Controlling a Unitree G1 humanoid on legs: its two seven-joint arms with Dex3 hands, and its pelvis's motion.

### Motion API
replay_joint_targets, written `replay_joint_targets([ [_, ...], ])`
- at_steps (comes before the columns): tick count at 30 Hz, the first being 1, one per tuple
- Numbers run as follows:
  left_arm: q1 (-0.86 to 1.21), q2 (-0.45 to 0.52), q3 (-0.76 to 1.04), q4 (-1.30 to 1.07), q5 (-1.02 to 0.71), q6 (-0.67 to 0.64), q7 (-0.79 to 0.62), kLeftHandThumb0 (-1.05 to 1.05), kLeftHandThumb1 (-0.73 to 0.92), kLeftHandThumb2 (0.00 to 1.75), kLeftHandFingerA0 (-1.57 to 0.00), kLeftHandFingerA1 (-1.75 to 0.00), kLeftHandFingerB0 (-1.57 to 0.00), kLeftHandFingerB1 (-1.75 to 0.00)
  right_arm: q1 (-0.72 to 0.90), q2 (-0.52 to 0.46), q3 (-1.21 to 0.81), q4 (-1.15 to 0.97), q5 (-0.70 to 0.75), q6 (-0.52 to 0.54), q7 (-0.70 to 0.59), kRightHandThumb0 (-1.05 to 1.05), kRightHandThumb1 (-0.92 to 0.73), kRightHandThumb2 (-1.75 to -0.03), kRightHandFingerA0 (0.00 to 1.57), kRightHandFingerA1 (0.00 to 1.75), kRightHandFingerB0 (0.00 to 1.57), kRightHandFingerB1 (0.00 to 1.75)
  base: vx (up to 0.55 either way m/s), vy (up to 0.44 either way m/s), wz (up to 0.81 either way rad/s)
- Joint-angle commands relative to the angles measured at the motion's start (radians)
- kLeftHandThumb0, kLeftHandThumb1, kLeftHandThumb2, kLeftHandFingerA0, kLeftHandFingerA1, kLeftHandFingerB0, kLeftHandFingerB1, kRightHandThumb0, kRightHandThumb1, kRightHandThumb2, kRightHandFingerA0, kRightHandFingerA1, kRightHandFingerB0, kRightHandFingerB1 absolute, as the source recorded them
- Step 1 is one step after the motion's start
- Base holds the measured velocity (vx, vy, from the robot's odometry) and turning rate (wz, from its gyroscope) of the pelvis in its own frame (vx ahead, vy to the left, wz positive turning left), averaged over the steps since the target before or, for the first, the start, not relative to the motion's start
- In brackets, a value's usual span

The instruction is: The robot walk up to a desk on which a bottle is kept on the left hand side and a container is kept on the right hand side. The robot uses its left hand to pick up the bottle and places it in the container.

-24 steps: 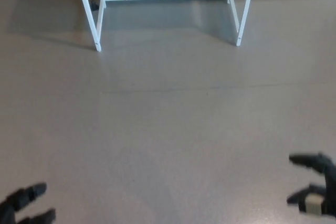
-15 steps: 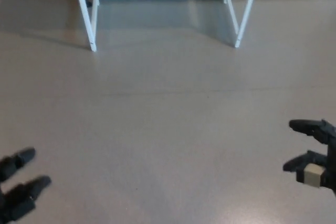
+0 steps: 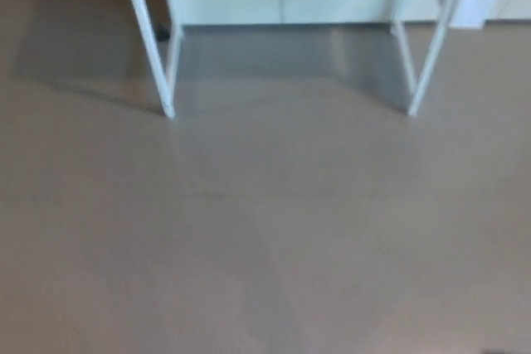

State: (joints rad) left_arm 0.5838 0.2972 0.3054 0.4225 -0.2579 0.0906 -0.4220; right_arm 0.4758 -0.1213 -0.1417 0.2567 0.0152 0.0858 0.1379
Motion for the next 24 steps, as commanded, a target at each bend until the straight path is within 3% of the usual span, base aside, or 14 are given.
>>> replay_joint_targets([
  [1,0.062,0.043,0.004,0.131,0.007,-0.102,-0.119,-0.23,0.74,0.61,-0.51,-0.43,-0.29,-0.33,0.060,-0.034,-0.015,0.084,0.037,-0.086,0.077,0.24,-0.60,-1.52,0.75,1.07,0.25,0.81,0.44,-0.081,0.20],
  [5,0.038,0.047,0.013,0.124,-0.015,-0.108,-0.142,-0.21,0.55,0.96,-0.42,-0.60,-0.14,-0.47,-0.001,-0.055,-0.010,0.136,0.023,-0.056,0.067,0.22,-0.63,-1.43,0.57,0.92,0.24,0.74,0.29,-0.116,0.01],
  [8,0.020,0.045,0.016,0.121,-0.015,-0.104,-0.139,-0.20,0.53,0.94,-0.48,-0.62,-0.17,-0.48,-0.013,-0.064,-0.006,0.126,0.011,-0.048,0.054,0.24,-0.67,-1.45,0.58,0.92,0.25,0.74,0.19,-0.032,-0.10],
  [9,0.015,0.046,0.017,0.115,-0.013,-0.101,-0.138,-0.25,0.72,0.63,-0.57,-0.44,-0.29,-0.34,-0.018,-0.064,-0.006,0.119,0.014,-0.040,0.053,0.24,-0.68,-1.45,0.58,0.92,0.25,0.74,0.22,0.029,-0.17],
  [11,0.010,0.044,0.017,0.110,-0.010,-0.093,-0.133,-0.25,0.72,0.62,-0.57,-0.44,-0.30,-0.34,-0.023,-0.070,-0.004,0.120,0.014,-0.039,0.061,0.24,-0.67,-1.44,0.57,0.90,0.24,0.73,0.30,0.061,-0.22],
  [12,0.011,0.041,0.015,0.092,-0.008,-0.082,-0.127,-0.19,0.54,0.94,-0.46,-0.61,-0.17,-0.48,-0.027,-0.076,-0.001,0.116,0.012,-0.031,0.062,0.25,-0.68,-1.43,0.55,0.89,0.23,0.72,0.40,0.136,-0.29],
  [13,0.015,0.038,0.015,0.079,-0.010,-0.076,-0.125,-0.23,0.73,0.61,-0.52,-0.43,-0.30,-0.33,-0.028,-0.079,-0.001,0.115,0.012,-0.026,0.063,0.26,-0.68,-1.42,0.54,0.88,0.23,0.72,0.41,0.178,-0.31],
  [14,0.017,0.036,0.015,0.070,-0.010,-0.071,-0.124,-0.23,0.73,0.61,-0.52,-0.43,-0.30,-0.33,-0.029,-0.081,0.000,0.115,0.013,-0.023,0.063,0.26,-0.68,-1.42,0.54,0.88,0.23,0.72,0.59,0.071,0.03],
  [15,0.015,0.038,0.011,0.072,-0.001,-0.075,-0.119,-0.24,0.73,0.61,-0.51,-0.42,-0.30,-0.33,-0.052,-0.095,0.004,0.172,0.003,-0.033,0.067,0.41,-0.35,-1.59,0.45,0.95,0.08,0.69,0.53,-0.121,-0.90],
  [17,0.013,0.042,0.010,0.068,0.002,-0.073,-0.122,-0.24,0.74,0.61,-0.51,-0.42,-0.30,-0.33,-0.072,-0.104,0.007,0.215,0.001,-0.037,0.073,0.42,-0.34,-1.58,0.42,0.93,0.09,0.69,0.53,-0.112,-0.27],
  [18,0.015,0.045,0.009,0.057,0.004,-0.068,-0.121,-0.25,0.75,0.62,-0.53,-0.42,-0.30,-0.33,-0.090,-0.107,0.001,0.251,0.014,-0.041,0.086,0.29,-0.67,-1.42,0.49,0.86,0.22,0.72,0.54,0.087,0.01],
  [19,0.017,0.046,0.007,0.045,0.007,-0.062,-0.119,-0.25,0.75,0.62,-0.53,-0.42,-0.30,-0.33,-0.111,-0.111,-0.008,0.296,0.029,-0.049,0.101,0.29,-0.67,-1.42,0.49,0.86,0.22,0.72,0.46,0.161,-0.02],
  [20,0.016,0.046,0.006,0.047,0.009,-0.067,-0.119,-0.24,0.76,0.63,-0.53,-0.42,-0.31,-0.33,-0.115,-0.112,-0.011,0.298,0.034,-0.044,0.102,0.42,-0.33,-1.62,0.44,0.97,0.05,0.69,0.38,0.086,0.06],
  [24,0.000,0.047,0.014,0.065,-0.003,-0.081,-0.134,-0.25,0.75,0.62,-0.51,-0.42,-0.29,-0.33,-0.092,-0.116,0.000,0.187,0.021,0.012,0.086,0.43,-0.41,-1.56,0.40,0.90,0.04,0.66,0.38,0.034,0.15],
])
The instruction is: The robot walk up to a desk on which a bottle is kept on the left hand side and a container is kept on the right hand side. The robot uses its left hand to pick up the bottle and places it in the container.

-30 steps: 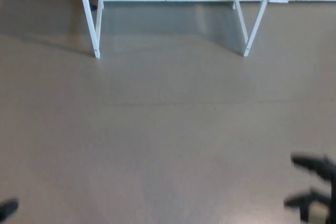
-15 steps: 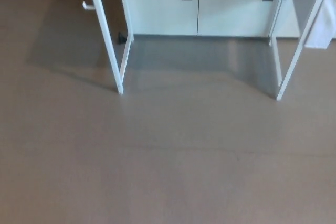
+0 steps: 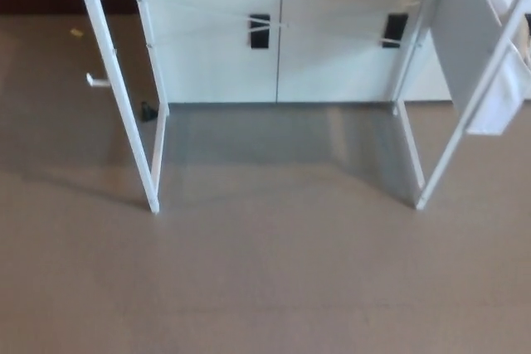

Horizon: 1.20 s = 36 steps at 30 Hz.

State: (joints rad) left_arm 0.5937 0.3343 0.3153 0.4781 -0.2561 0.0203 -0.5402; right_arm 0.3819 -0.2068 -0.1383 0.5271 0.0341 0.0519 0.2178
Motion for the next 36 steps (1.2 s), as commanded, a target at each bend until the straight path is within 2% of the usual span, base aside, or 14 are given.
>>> replay_joint_targets([
  [1,-0.010,0.009,0.004,0.008,-0.005,-0.011,-0.014,-0.25,0.75,0.62,-0.51,-0.42,-0.29,-0.33,0.000,-0.032,-0.003,-0.083,0.002,0.045,0.006,0.43,-0.41,-1.56,0.40,0.90,0.04,0.66,0.43,-0.072,0.18],
  [11,-0.029,0.008,0.025,0.036,-0.020,-0.037,-0.037,-0.28,0.78,0.64,-0.49,-0.42,-0.30,-0.33,0.094,-0.040,-0.098,-0.128,0.101,0.037,0.063,0.23,-0.41,-1.75,0.31,0.91,0.00,0.63,0.49,-0.130,0.35],
  [13,-0.035,0.012,0.029,0.039,-0.014,-0.030,-0.026,-0.27,0.79,0.64,-0.49,-0.41,-0.30,-0.33,0.160,-0.025,-0.110,-0.209,0.105,0.041,0.053,0.20,-0.51,-1.75,0.32,0.93,0.00,0.64,0.39,0.014,-0.23],
  [14,-0.039,0.013,0.031,0.041,-0.015,-0.031,-0.029,-0.27,0.79,0.64,-0.48,-0.41,-0.30,-0.34,0.189,-0.010,-0.118,-0.230,0.105,0.021,0.042,0.16,-0.92,-1.60,0.37,0.86,0.10,0.70,0.38,0.048,-0.36],
  [16,-0.043,0.013,0.033,0.048,-0.017,-0.035,-0.036,-0.28,0.78,0.63,-0.49,-0.42,-0.30,-0.34,0.197,-0.007,-0.124,-0.214,0.106,0.001,0.049,0.09,-0.91,-1.62,0.33,0.83,0.06,0.69,0.42,0.097,-0.36],
  [17,-0.043,0.011,0.039,0.045,-0.026,-0.029,-0.041,-0.28,0.77,0.63,-0.46,-0.42,-0.28,-0.33,0.197,-0.008,-0.121,-0.208,0.099,-0.005,0.049,0.20,-0.49,-1.75,0.34,0.92,0.00,0.65,0.45,0.127,-0.35],
  [20,-0.044,0.009,0.047,0.045,-0.036,-0.021,-0.049,-0.29,0.77,0.63,-0.46,-0.42,-0.26,-0.33,0.193,-0.012,-0.117,-0.192,0.087,-0.016,0.049,0.17,-0.47,-1.75,0.30,0.89,0.00,0.64,0.56,0.329,-0.43],
  [21,-0.034,0.009,0.057,0.040,-0.041,-0.021,-0.050,-0.35,0.74,0.62,-0.47,-0.41,-0.29,-0.33,0.201,-0.012,-0.116,-0.219,0.087,-0.009,0.051,0.16,-0.88,-1.63,0.35,0.87,0.03,0.69,0.59,0.382,-0.49],
  [24,-0.017,0.007,0.076,0.029,-0.054,-0.026,-0.053,-0.34,0.72,0.62,-0.47,-0.42,-0.29,-0.33,0.197,-0.008,-0.119,-0.225,0.095,-0.016,0.056,0.18,-0.89,-1.65,0.34,0.87,0.01,0.69,0.56,0.380,-0.23],
  [25,-0.015,0.009,0.083,0.036,-0.060,-0.027,-0.062,-0.33,0.72,0.62,-0.47,-0.42,-0.29,-0.33,0.199,-0.005,-0.119,-0.231,0.097,-0.014,0.055,0.16,-0.89,-1.67,0.36,0.90,0.02,0.70,0.50,0.376,0.03],
  [26,-0.013,0.012,0.093,0.045,-0.066,-0.025,-0.065,-0.29,0.74,0.63,-0.54,-0.43,-0.33,-0.34,0.199,-0.004,-0.117,-0.234,0.094,-0.012,0.053,0.27,-0.44,-1.75,0.35,0.95,0.00,0.68,0.22,0.171,0.06],
  [32,-0.011,0.023,0.121,0.079,-0.072,-0.016,-0.065,-0.24,0.76,0.63,-0.57,-0.43,-0.35,-0.34,0.200,-0.008,-0.114,-0.240,0.092,0.001,0.053,0.29,-0.44,-1.75,0.32,0.92,0.00,0.66,0.06,0.046,0.05],
  [33,-0.008,0.022,0.131,0.078,-0.078,-0.004,-0.057,-0.22,0.72,0.62,-0.57,-0.44,-0.35,-0.35,0.203,-0.008,-0.113,-0.245,0.088,0.001,0.050,0.18,-0.86,-1.60,0.38,0.87,0.08,0.70,0.05,-0.131,-0.02],
  [36,-0.008,0.023,0.146,0.086,-0.082,0.004,-0.051,-0.22,0.73,0.62,-0.56,-0.44,-0.34,-0.34,0.205,-0.007,-0.112,-0.248,0.086,-0.003,0.047,0.30,-0.46,-1.75,0.32,0.92,0.00,0.66,0.05,-0.158,0.01],
])
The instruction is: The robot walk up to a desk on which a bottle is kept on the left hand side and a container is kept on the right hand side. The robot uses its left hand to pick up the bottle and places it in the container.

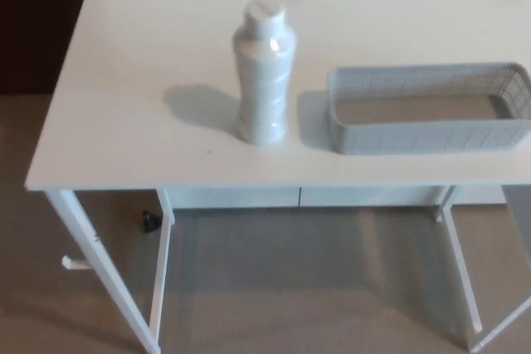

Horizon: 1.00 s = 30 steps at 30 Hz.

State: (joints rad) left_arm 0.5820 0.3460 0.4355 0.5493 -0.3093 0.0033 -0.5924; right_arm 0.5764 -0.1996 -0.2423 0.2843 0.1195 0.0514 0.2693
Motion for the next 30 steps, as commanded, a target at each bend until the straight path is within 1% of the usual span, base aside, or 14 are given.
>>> replay_joint_targets([
  [1,0.003,0.013,0.032,0.025,-0.030,0.020,0.002,-0.21,0.71,0.61,-0.56,-0.43,-0.33,-0.34,0.008,-0.014,-0.009,0.000,0.004,-0.001,-0.003,0.31,-0.48,-1.75,0.32,0.93,0.00,0.66,0.06,-0.220,0.07],
  [2,0.003,0.014,0.036,0.033,-0.031,0.020,0.003,-0.21,0.71,0.61,-0.56,-0.43,-0.33,-0.34,0.006,-0.014,-0.010,0.003,0.005,0.000,-0.002,0.31,-0.48,-1.75,0.32,0.93,0.00,0.66,0.07,-0.214,-0.08],
  [3,0.000,0.021,0.045,0.068,-0.033,0.006,-0.003,-0.22,0.72,0.61,-0.55,-0.43,-0.32,-0.34,0.000,-0.006,-0.019,0.010,0.021,0.008,-0.002,0.20,-0.91,-1.60,0.41,0.88,0.09,0.70,-0.01,-0.110,0.04],
  [6,0.001,0.030,0.055,0.096,-0.036,0.008,-0.010,-0.22,0.73,0.61,-0.53,-0.43,-0.32,-0.34,-0.005,-0.007,-0.023,0.028,0.027,-0.006,0.007,0.19,-0.92,-1.62,0.42,0.89,0.08,0.70,-0.03,-0.050,-0.03],
  [9,0.003,0.037,0.065,0.117,-0.042,0.010,-0.021,-0.20,0.69,0.60,-0.58,-0.44,-0.32,-0.33,0.007,-0.004,-0.019,-0.007,0.026,0.012,0.002,0.20,-0.91,-1.61,0.41,0.88,0.08,0.70,-0.03,0.007,0.00],
  [10,0.001,0.041,0.064,0.124,-0.039,0.009,-0.025,-0.18,0.51,0.93,-0.48,-0.62,-0.19,-0.48,0.008,-0.006,-0.020,-0.002,0.027,0.004,0.007,0.19,-0.91,-1.63,0.40,0.89,0.06,0.70,0.00,0.000,0.00],
  [11,-0.002,0.042,0.063,0.128,-0.037,0.007,-0.027,-0.18,0.51,0.93,-0.48,-0.62,-0.19,-0.48,0.008,-0.007,-0.020,0.003,0.028,-0.001,0.012,0.19,-0.91,-1.63,0.40,0.89,0.06,0.70,0.04,0.104,0.06],
  [12,-0.005,0.045,0.060,0.135,-0.032,0.000,-0.032,-0.22,0.70,0.60,-0.54,-0.43,-0.31,-0.33,0.011,-0.009,-0.019,0.000,0.026,-0.001,0.012,0.29,-0.49,-1.75,0.39,0.98,0.00,0.68,0.06,0.147,0.00],
  [15,-0.012,0.051,0.054,0.144,-0.025,-0.008,-0.032,-0.22,0.70,0.60,-0.53,-0.42,-0.31,-0.33,0.020,-0.009,-0.015,-0.028,0.015,0.017,0.001,0.28,-0.46,-1.75,0.37,0.96,0.00,0.68,0.08,0.203,-0.04],
  [18,-0.024,0.048,0.054,0.154,-0.029,-0.013,-0.029,-0.23,0.72,0.61,-0.54,-0.42,-0.35,-0.34,0.012,-0.014,-0.017,-0.014,0.012,0.013,0.000,0.32,-0.56,-1.75,0.41,0.98,0.00,0.67,0.03,0.084,0.02],
  [20,-0.028,0.046,0.055,0.151,-0.034,-0.002,-0.029,-0.23,0.71,0.61,-0.56,-0.43,-0.35,-0.34,0.017,-0.009,-0.017,-0.031,0.014,0.019,-0.005,0.30,-0.54,-1.75,0.38,0.96,0.00,0.67,0.04,0.050,0.06],
  [21,-0.024,0.044,0.055,0.136,-0.038,0.000,-0.034,-0.24,0.73,0.62,-0.53,-0.43,-0.33,-0.34,0.018,-0.008,-0.017,-0.037,0.016,0.028,-0.005,0.23,-0.51,-1.75,0.35,0.95,0.00,0.67,0.04,0.020,0.09],
  [23,-0.020,0.041,0.054,0.128,-0.038,-0.005,-0.038,-0.22,0.73,0.62,-0.55,-0.44,-0.34,-0.34,0.010,-0.010,-0.019,-0.023,0.017,0.031,-0.005,0.26,-0.48,-1.75,0.32,0.92,0.00,0.65,0.06,0.002,0.07],
  [30,-0.039,0.049,0.055,0.156,-0.034,-0.006,-0.039,-0.23,0.72,0.61,-0.55,-0.43,-0.35,-0.34,0.005,-0.006,-0.020,-0.012,0.020,0.016,-0.001,0.25,-0.49,-1.75,0.37,0.96,0.01,0.69,0.13,-0.143,-0.03],
])
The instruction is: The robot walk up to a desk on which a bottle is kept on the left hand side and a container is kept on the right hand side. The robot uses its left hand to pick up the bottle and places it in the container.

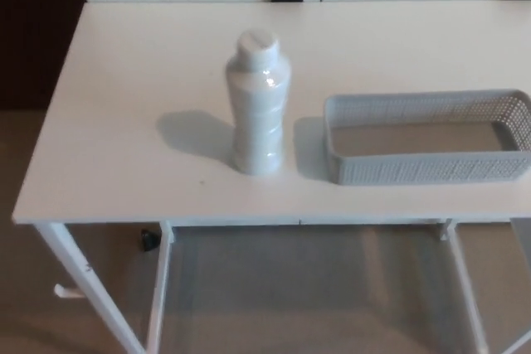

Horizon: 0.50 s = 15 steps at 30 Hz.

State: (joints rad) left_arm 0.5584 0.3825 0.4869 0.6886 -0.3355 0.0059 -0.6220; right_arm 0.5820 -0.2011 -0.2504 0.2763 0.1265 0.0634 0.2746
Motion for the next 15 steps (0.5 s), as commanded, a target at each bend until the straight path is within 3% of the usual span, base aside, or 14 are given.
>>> replay_joint_targets([
  [1,-0.011,0.012,0.002,0.007,-0.007,-0.008,-0.010,-0.24,0.73,0.62,-0.55,-0.44,-0.34,-0.34,-0.003,-0.005,-0.012,0.003,0.012,0.001,-0.005,0.13,-0.82,-1.52,0.42,0.86,0.17,0.72,0.15,-0.068,0.00],
  [3,-0.003,0.010,0.001,-0.006,-0.006,-0.010,-0.013,-0.23,0.74,0.62,-0.55,-0.43,-0.34,-0.34,-0.006,-0.009,-0.010,0.012,0.003,-0.006,-0.007,0.12,-0.80,-1.50,0.45,0.86,0.19,0.72,0.12,-0.112,-0.01],
  [4,-0.008,0.008,0.007,-0.006,-0.014,0.000,-0.006,-0.21,0.69,0.60,-0.54,-0.43,-0.32,-0.33,0.000,-0.010,-0.010,-0.004,0.008,-0.003,0.000,0.10,-0.83,-1.58,0.38,0.86,0.12,0.72,0.00,0.000,0.00],
  [5,-0.015,0.003,0.018,-0.013,-0.026,0.018,0.006,-0.17,0.50,0.92,-0.44,-0.60,-0.18,-0.48,0.005,-0.007,-0.012,-0.026,0.017,0.005,0.004,0.22,-0.41,-1.75,0.34,0.95,0.00,0.69,0.00,0.000,0.00],
  [6,-0.017,0.001,0.024,-0.020,-0.033,0.028,0.011,-0.17,0.50,0.92,-0.44,-0.60,-0.18,-0.48,0.004,-0.004,-0.014,-0.032,0.020,0.011,0.001,0.22,-0.41,-1.75,0.34,0.95,0.00,0.69,0.04,0.023,-0.10],
  [7,-0.014,-0.003,0.033,-0.042,-0.042,0.044,0.024,-0.16,0.47,0.90,-0.45,-0.61,-0.15,-0.47,0.002,-0.001,-0.015,-0.033,0.019,0.014,-0.006,0.27,-0.44,-1.74,0.34,0.95,0.00,0.69,-0.02,0.020,-0.09],
  [8,-0.019,-0.006,0.045,-0.063,-0.052,0.055,0.037,-0.16,0.47,0.90,-0.44,-0.61,-0.15,-0.47,-0.009,-0.002,-0.015,-0.022,0.014,0.020,-0.015,0.15,-0.81,-1.52,0.42,0.85,0.18,0.72,-0.07,0.056,-0.13],
  [12,-0.033,-0.006,0.046,-0.052,-0.038,0.040,0.033,-0.18,0.50,0.92,-0.41,-0.59,-0.14,-0.47,-0.009,-0.004,-0.021,-0.029,0.023,0.035,-0.007,0.14,-0.82,-1.52,0.44,0.87,0.16,0.71,0.02,0.129,-0.07],
  [13,-0.037,-0.005,0.041,-0.041,-0.029,0.031,0.034,-0.23,0.70,0.60,-0.50,-0.42,-0.28,-0.32,-0.003,-0.002,-0.020,-0.048,0.023,0.046,-0.009,0.25,-0.51,-1.75,0.36,0.96,0.00,0.67,0.03,0.438,0.12],
  [14,-0.035,-0.005,0.034,-0.035,-0.019,0.018,0.031,-0.24,0.67,0.59,-0.50,-0.43,-0.29,-0.32,0.001,0.000,-0.018,-0.063,0.022,0.057,-0.012,0.14,-0.83,-1.54,0.40,0.85,0.13,0.70,0.03,0.420,-0.26],
  [15,-0.031,-0.006,0.031,-0.036,-0.016,0.014,0.027,-0.24,0.67,0.59,-0.50,-0.43,-0.29,-0.32,0.001,0.001,-0.018,-0.066,0.021,0.059,-0.012,0.14,-0.83,-1.54,0.40,0.85,0.13,0.70,0.03,0.410,0.08],
])
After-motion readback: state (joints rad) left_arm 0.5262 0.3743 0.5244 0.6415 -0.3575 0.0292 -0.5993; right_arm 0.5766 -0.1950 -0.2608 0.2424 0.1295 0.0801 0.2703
